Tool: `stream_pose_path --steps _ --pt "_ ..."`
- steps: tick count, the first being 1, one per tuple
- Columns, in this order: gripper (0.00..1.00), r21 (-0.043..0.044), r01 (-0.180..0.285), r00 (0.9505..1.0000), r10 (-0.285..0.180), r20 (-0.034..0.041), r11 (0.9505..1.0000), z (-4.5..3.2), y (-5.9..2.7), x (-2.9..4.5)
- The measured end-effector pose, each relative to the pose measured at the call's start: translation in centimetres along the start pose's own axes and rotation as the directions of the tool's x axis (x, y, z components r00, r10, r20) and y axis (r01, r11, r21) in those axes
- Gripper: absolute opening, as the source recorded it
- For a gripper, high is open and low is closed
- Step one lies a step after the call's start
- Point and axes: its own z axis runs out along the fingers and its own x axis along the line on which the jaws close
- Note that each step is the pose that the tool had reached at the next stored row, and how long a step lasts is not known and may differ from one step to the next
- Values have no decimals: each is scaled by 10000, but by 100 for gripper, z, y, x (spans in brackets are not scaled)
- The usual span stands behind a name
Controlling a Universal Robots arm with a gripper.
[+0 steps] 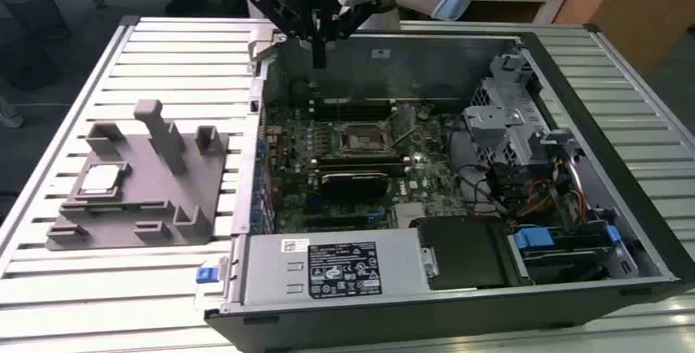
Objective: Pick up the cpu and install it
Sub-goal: 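Reach for the cpu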
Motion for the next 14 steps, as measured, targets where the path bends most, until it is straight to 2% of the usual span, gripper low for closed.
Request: stream_pose_path --steps 6,14 --pt "11 0 -1 10000 1 0 10000 -1 -1 19" --pt "11 0 -1 10000 1 0 10000 -2 -6 83"
